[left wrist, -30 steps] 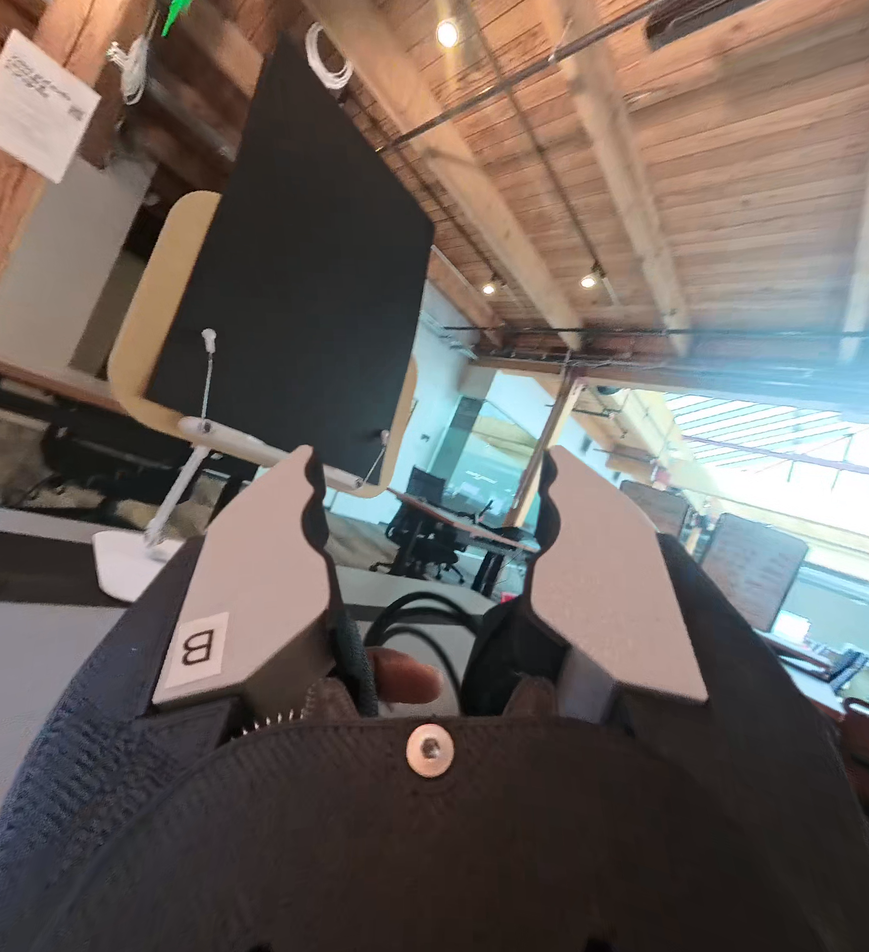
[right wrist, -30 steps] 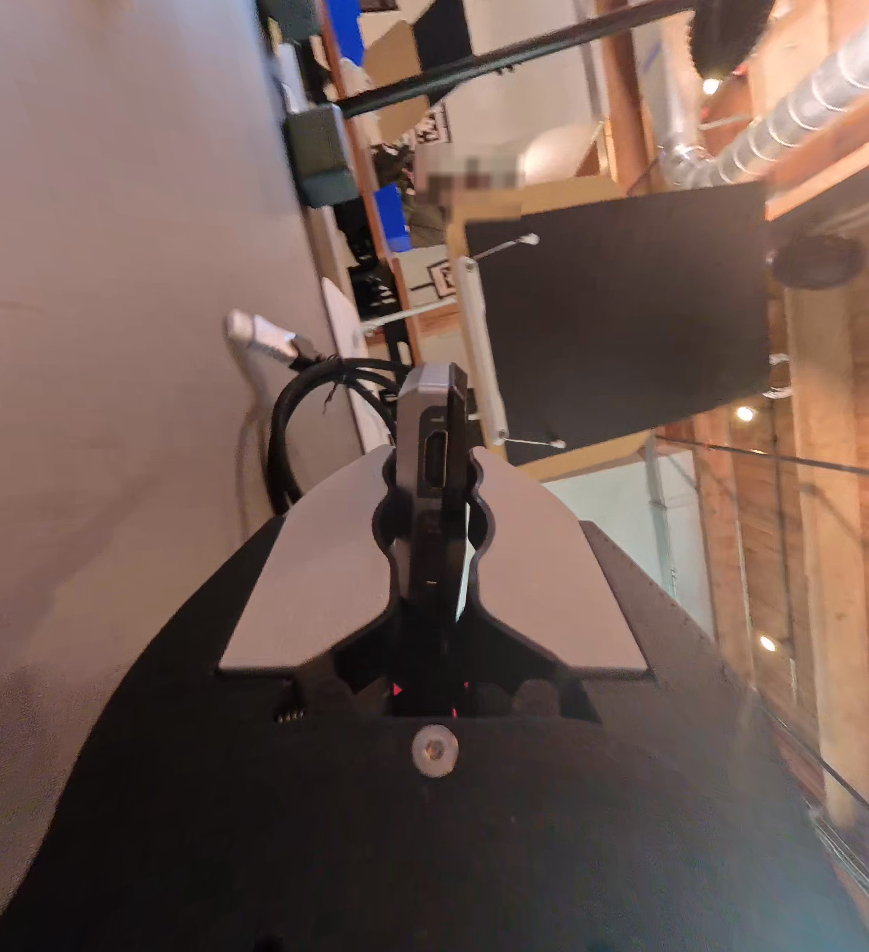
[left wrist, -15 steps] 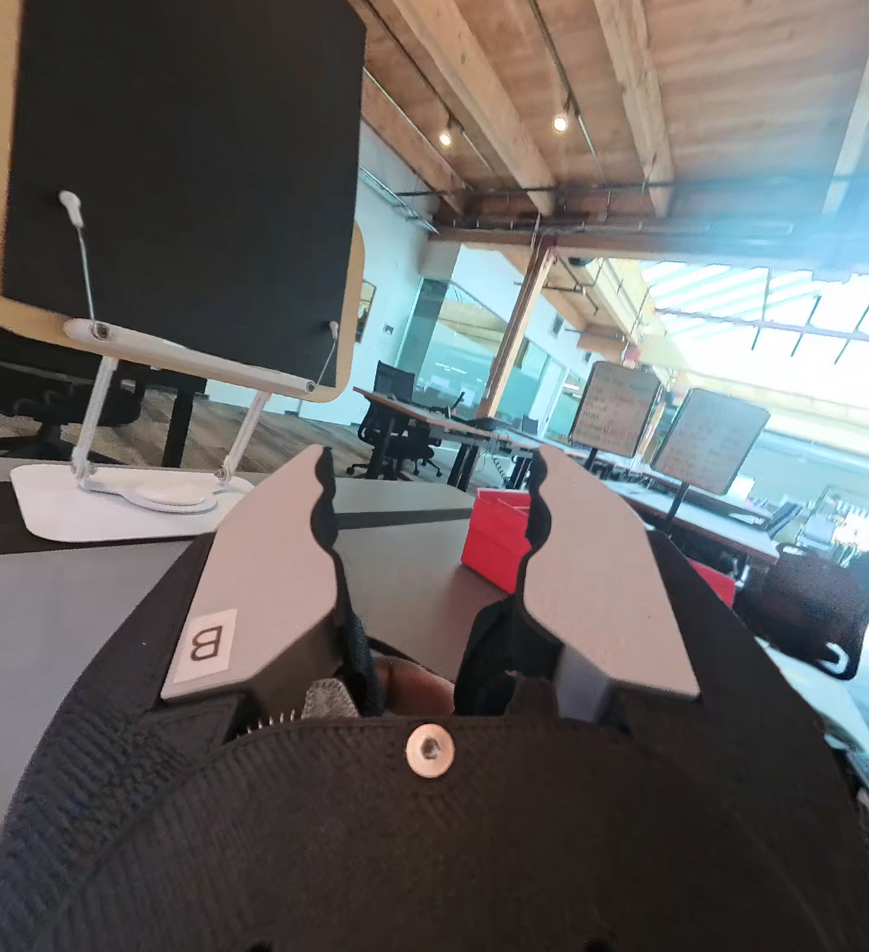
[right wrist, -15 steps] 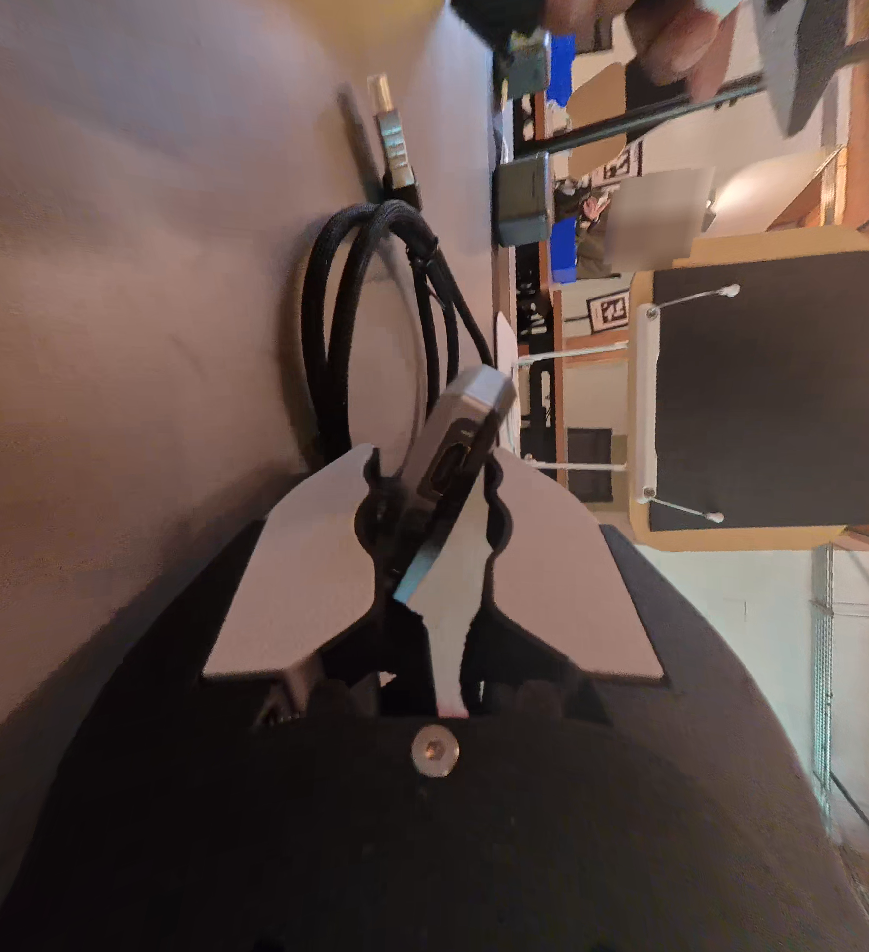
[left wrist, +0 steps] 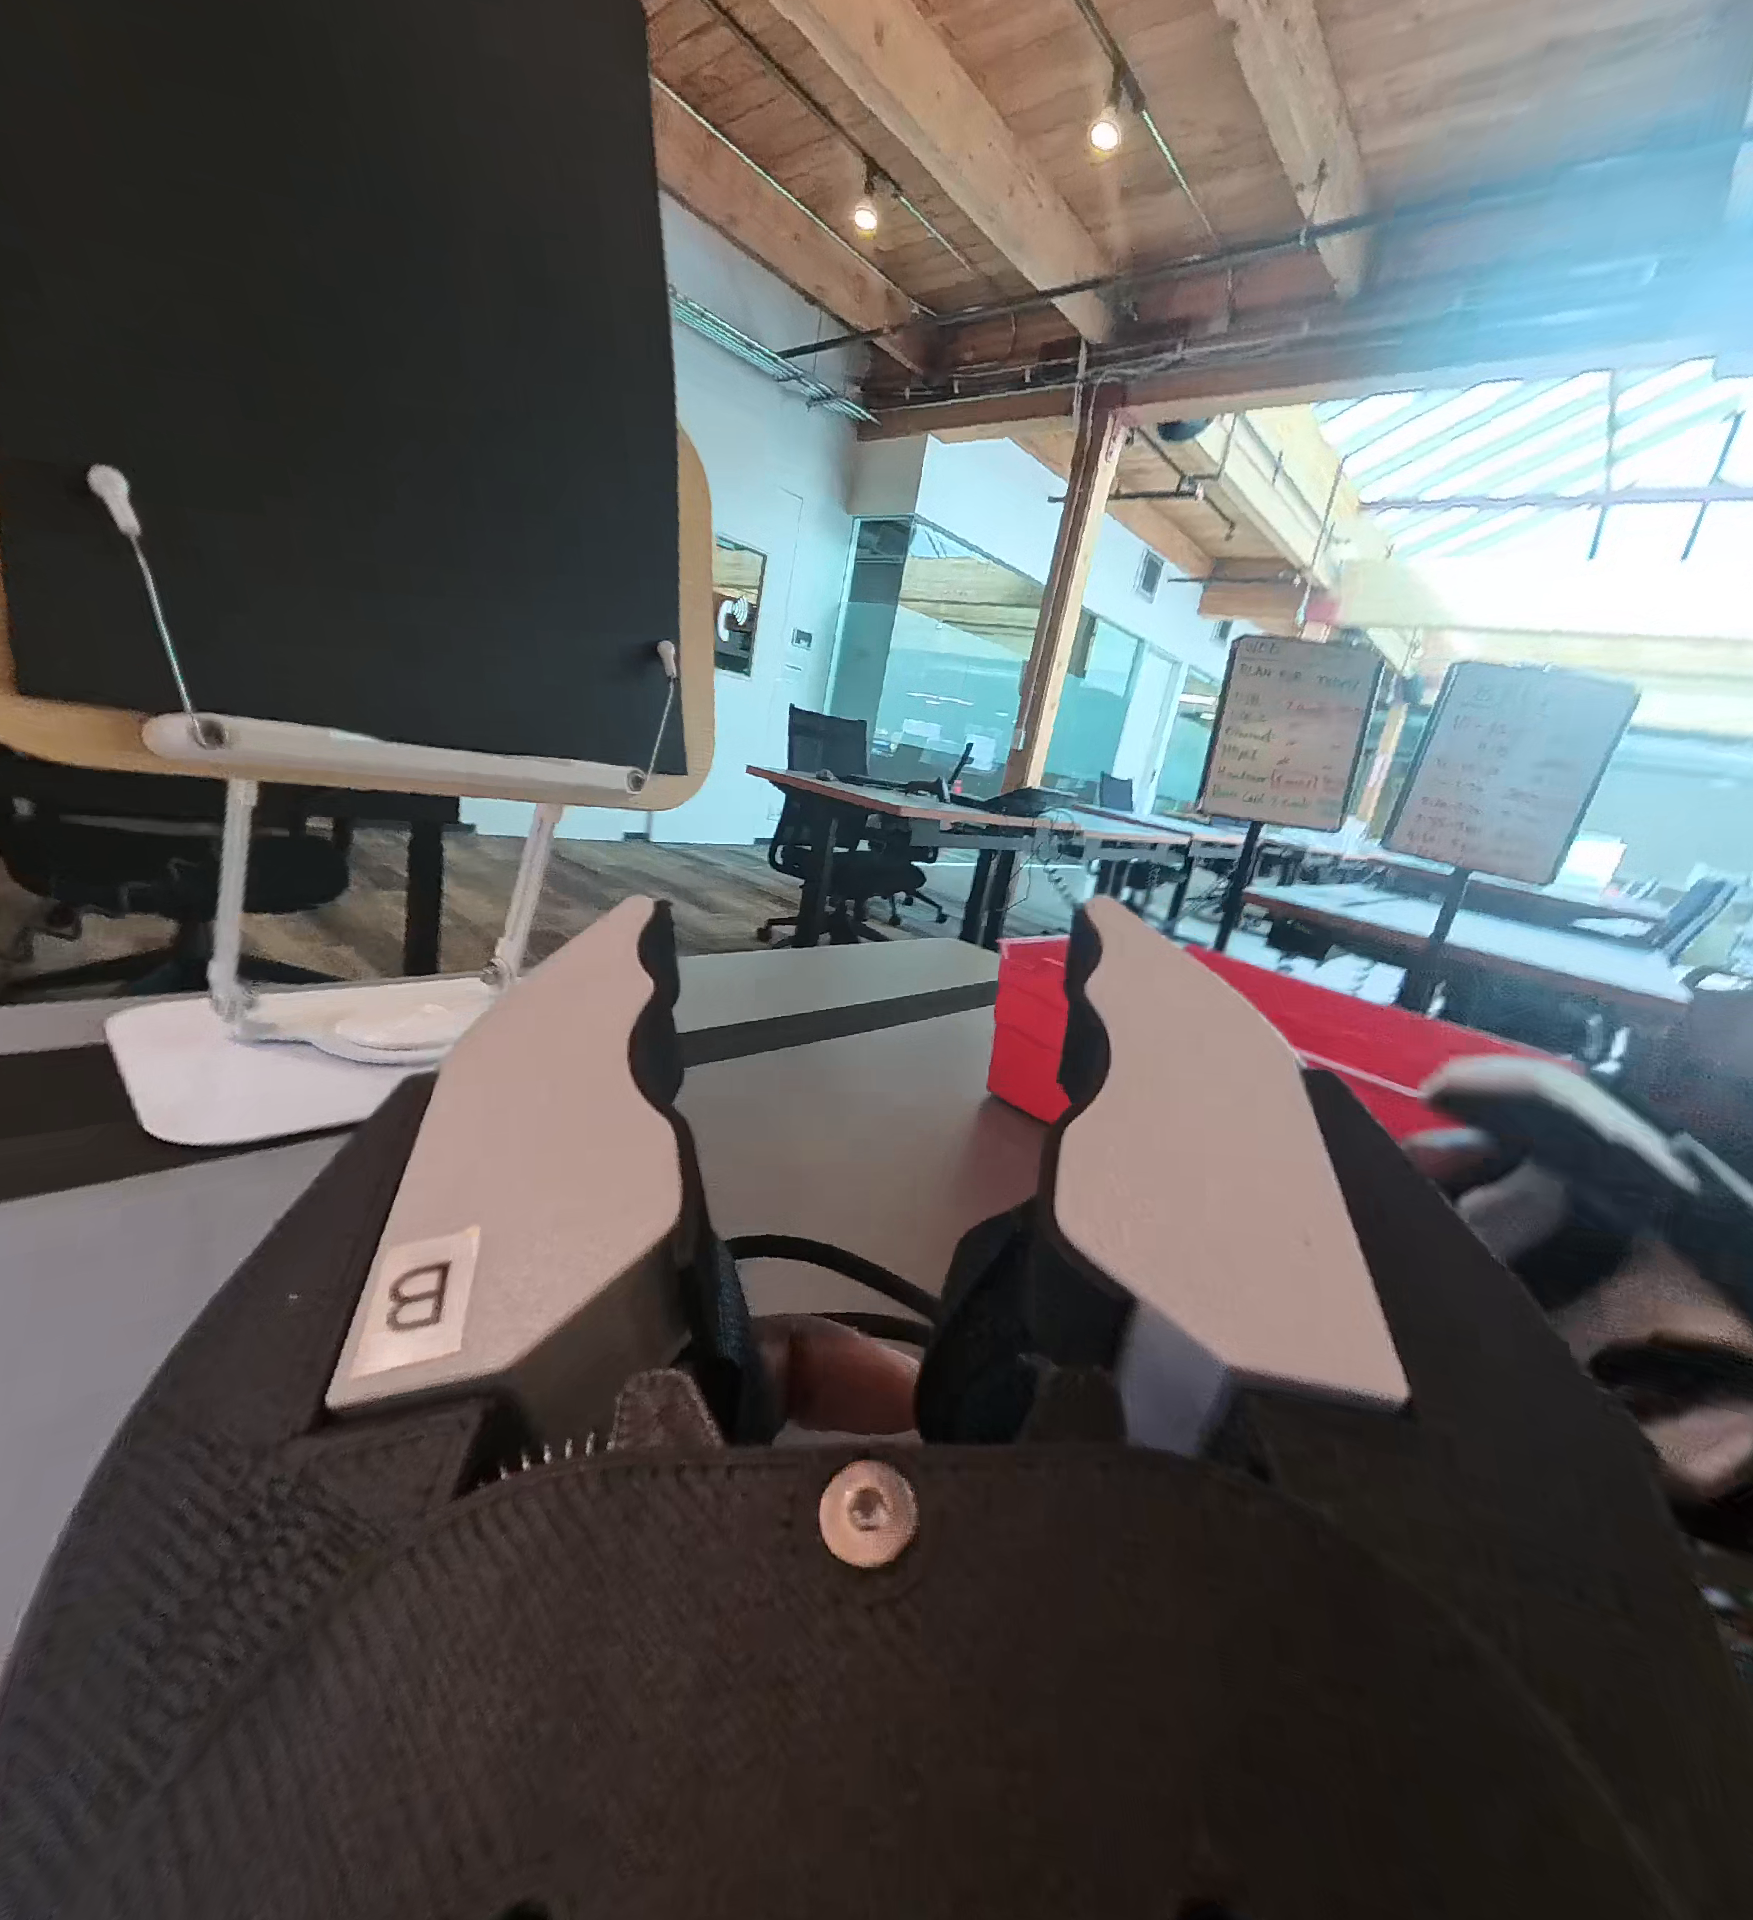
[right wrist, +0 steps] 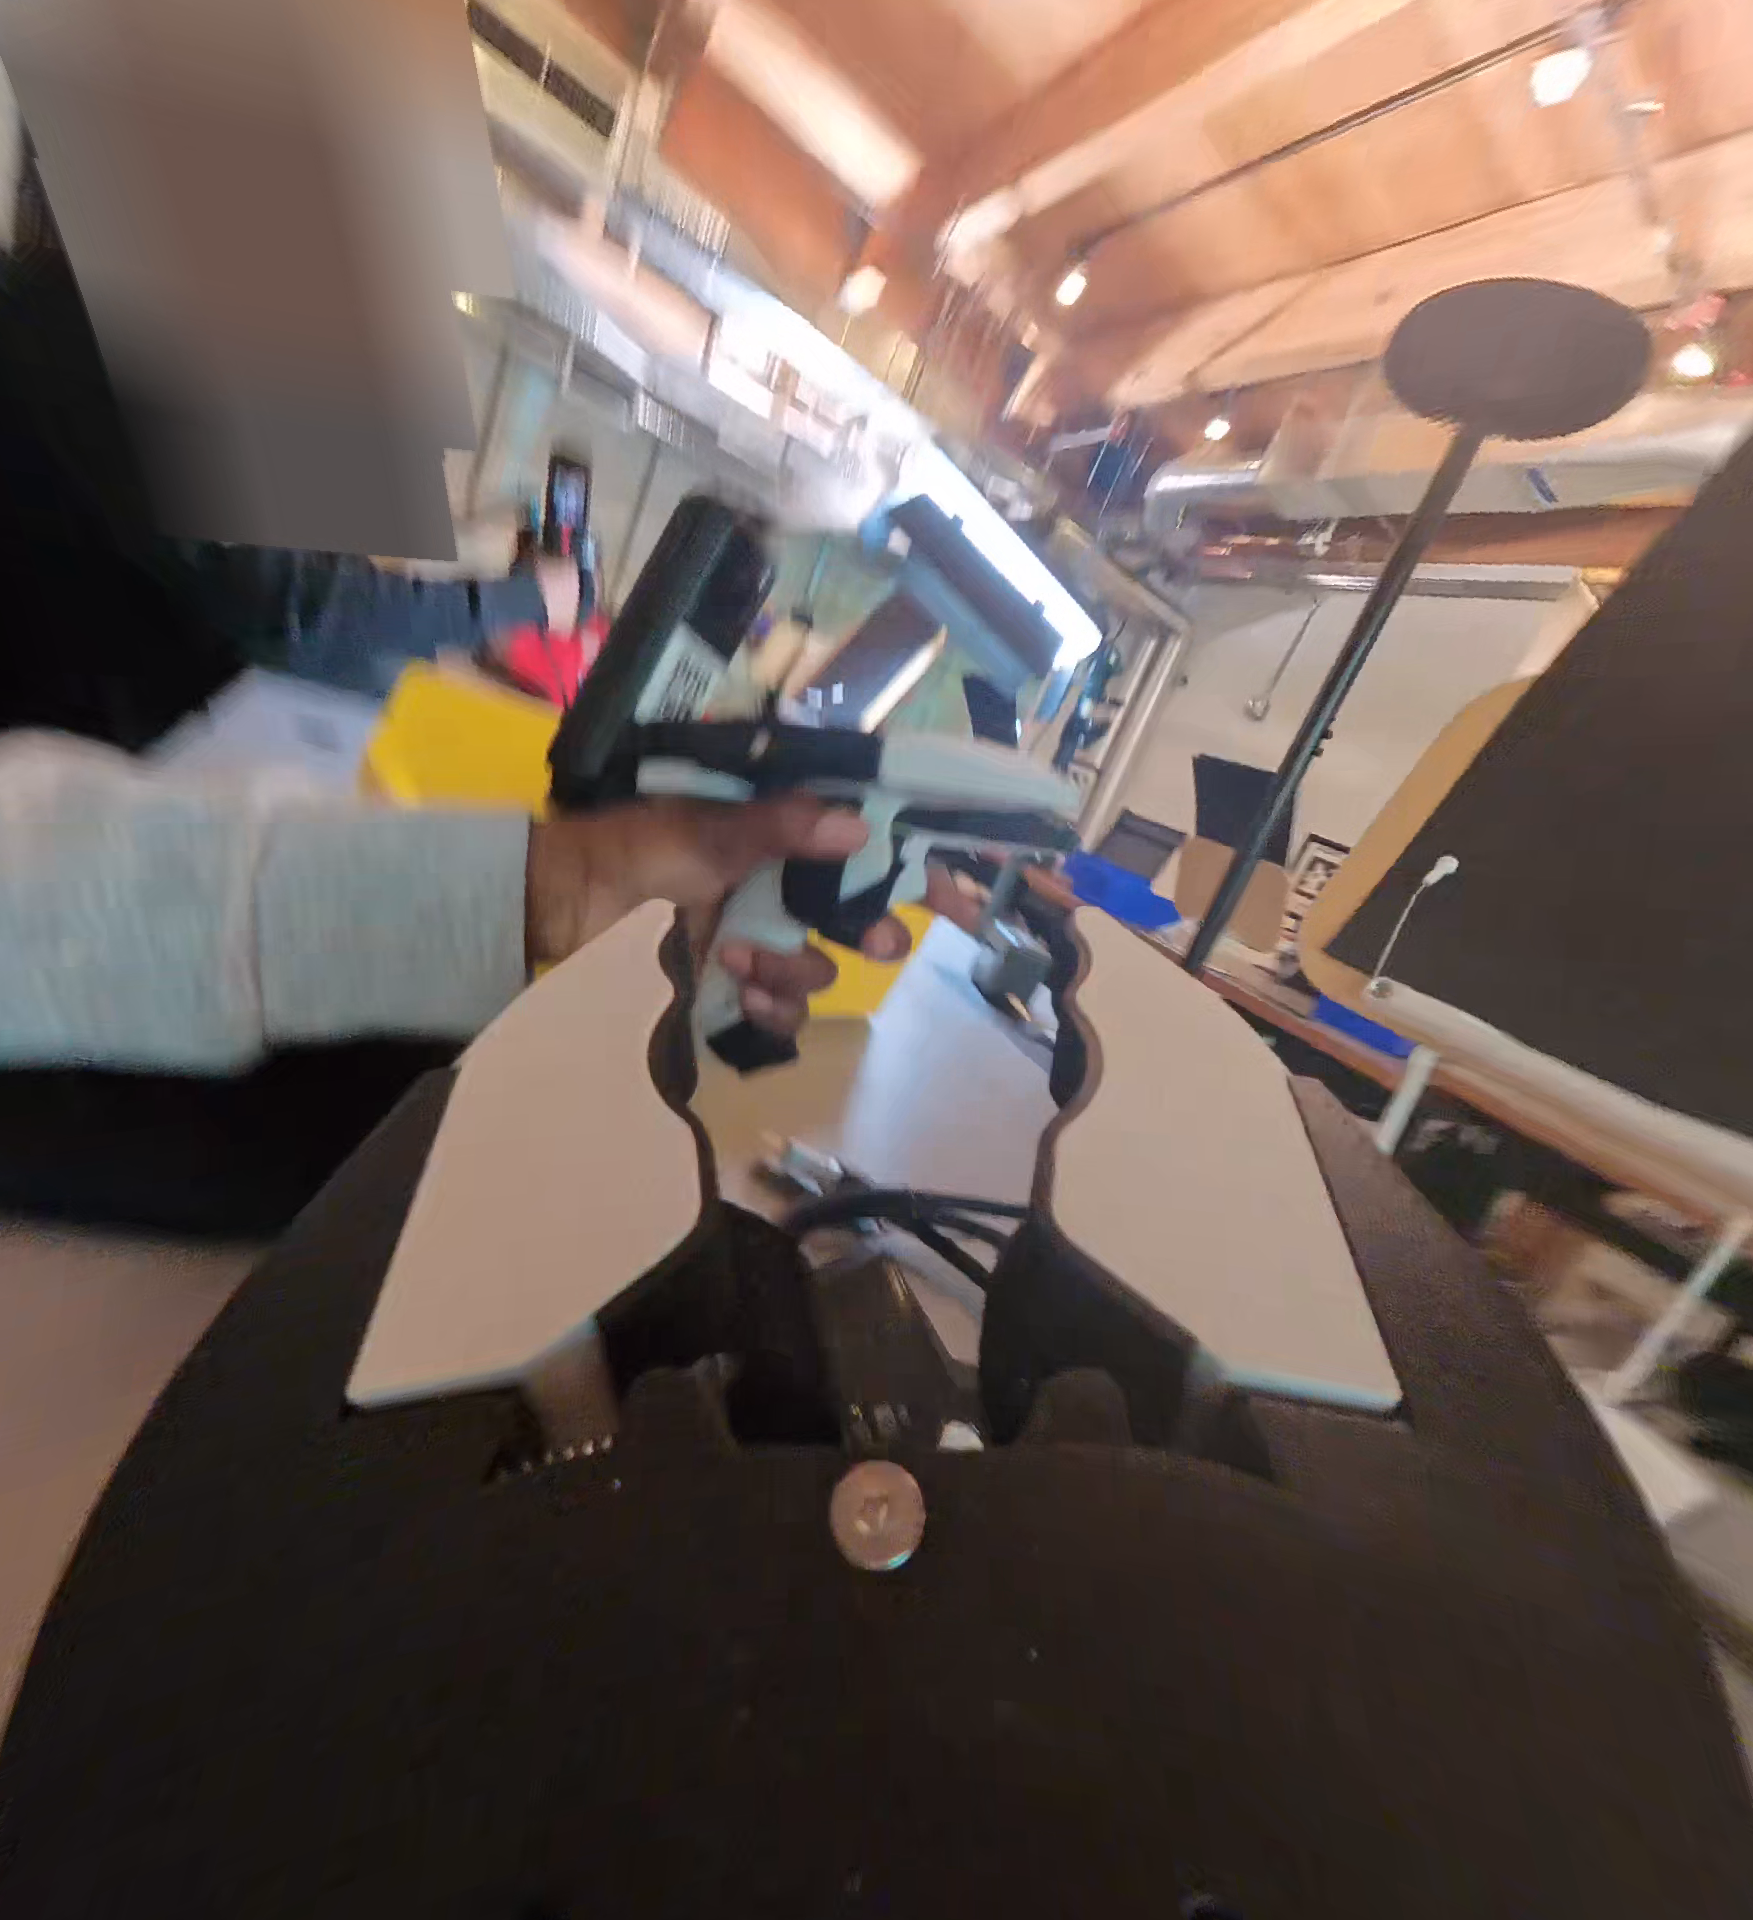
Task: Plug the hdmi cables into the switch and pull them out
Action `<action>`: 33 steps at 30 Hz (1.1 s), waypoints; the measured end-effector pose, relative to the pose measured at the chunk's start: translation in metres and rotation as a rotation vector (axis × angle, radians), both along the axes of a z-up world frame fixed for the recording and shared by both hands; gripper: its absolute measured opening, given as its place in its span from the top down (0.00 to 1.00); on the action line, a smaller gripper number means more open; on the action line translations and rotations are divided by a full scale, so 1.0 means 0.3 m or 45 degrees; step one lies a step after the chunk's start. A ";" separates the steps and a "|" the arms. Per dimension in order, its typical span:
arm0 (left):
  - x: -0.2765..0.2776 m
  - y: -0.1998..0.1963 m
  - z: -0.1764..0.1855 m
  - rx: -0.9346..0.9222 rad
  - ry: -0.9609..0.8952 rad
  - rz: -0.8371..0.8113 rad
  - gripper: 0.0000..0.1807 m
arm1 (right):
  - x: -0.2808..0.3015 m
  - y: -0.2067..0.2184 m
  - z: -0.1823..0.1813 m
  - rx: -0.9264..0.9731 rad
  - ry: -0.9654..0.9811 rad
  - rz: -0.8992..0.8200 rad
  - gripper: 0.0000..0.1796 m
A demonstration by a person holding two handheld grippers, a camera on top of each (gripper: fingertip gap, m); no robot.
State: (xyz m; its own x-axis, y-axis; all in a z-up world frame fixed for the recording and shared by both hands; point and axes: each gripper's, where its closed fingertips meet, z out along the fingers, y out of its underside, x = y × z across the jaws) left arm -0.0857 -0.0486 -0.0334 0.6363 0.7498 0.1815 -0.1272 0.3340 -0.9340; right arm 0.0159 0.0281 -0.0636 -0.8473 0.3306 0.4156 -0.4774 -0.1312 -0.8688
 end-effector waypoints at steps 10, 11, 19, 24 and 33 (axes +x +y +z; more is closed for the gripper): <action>0.057 0.062 0.048 -0.155 0.186 0.022 0.62 | -0.197 0.115 0.034 -0.442 -0.601 -0.041 0.56; 0.070 0.070 0.060 -0.177 0.192 0.012 0.63 | -0.205 0.119 0.033 -0.454 -0.620 -0.046 0.55; 0.380 -0.075 0.184 -1.121 0.215 -0.052 0.66 | -0.229 0.179 0.077 -0.575 -0.640 -0.049 0.56; 0.412 -0.502 -0.012 -1.927 -0.296 0.028 0.73 | -0.226 0.189 0.087 -0.579 -0.600 -0.060 0.56; 0.338 -0.819 -0.403 -2.368 -0.510 -0.135 0.84 | -0.242 0.188 0.070 -0.559 -0.605 -0.085 0.56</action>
